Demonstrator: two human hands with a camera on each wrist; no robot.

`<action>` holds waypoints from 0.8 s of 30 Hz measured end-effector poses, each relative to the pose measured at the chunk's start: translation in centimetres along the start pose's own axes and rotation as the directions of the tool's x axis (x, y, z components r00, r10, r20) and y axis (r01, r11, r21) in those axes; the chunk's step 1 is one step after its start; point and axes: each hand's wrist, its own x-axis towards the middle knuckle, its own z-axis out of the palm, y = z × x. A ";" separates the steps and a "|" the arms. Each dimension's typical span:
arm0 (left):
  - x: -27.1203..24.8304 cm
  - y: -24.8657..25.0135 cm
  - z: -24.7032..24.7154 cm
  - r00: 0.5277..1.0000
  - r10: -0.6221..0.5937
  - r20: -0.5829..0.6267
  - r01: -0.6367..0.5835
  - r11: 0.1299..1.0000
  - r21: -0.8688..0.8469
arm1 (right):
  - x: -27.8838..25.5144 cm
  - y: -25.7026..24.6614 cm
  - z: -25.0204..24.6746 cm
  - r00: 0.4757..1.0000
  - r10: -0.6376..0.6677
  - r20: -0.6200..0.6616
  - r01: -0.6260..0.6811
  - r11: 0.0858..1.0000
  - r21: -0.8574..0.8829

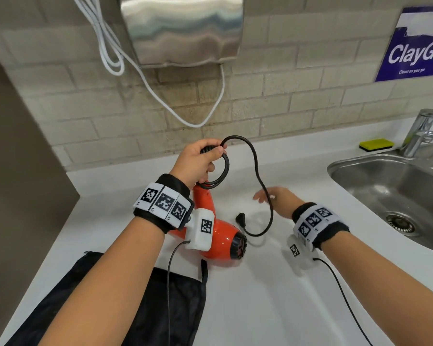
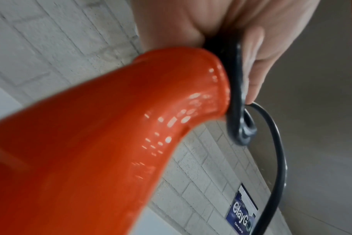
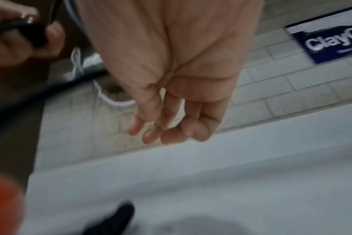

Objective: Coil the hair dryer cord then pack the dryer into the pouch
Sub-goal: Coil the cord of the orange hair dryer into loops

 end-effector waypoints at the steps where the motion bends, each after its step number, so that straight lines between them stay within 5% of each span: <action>1: 0.0 0.0 0.0 1.000 -0.005 0.003 0.005 1.000 -0.002 | -0.2 0.4 0.8 0.994 -0.019 0.109 0.028 0.996 -0.085; 6: -0.2 0.2 0.1 1.000 -0.004 0.028 0.003 1.000 0.031 | -0.7 0.4 4.2 0.928 -0.055 0.368 0.233 0.857 -0.459; 10: -0.2 0.1 -0.1 0.999 -0.008 0.048 0.006 0.999 0.033 | 0.1 0.5 5.4 0.933 -0.058 0.354 0.220 0.872 -0.437; 15: -0.5 0.3 -0.3 0.998 0.004 0.061 -0.004 1.000 -0.007 | 1.0 0.5 4.7 0.993 -0.042 0.108 0.055 0.991 -0.118; 18: -0.4 0.3 -0.2 0.997 0.020 0.069 -0.019 1.000 -0.004 | 0.9 -0.6 3.2 0.990 -0.068 -0.121 0.071 0.997 0.018; 21: -0.2 0.2 0.1 0.998 0.030 0.061 -0.031 1.000 0.005 | 0.8 -2.3 1.2 0.929 -0.128 -0.346 0.183 0.975 0.130; 24: 0.1 0.0 0.3 0.999 0.037 0.022 -0.037 0.999 0.020 | 0.2 -4.7 -0.7 0.815 -0.149 -0.560 0.386 0.861 0.332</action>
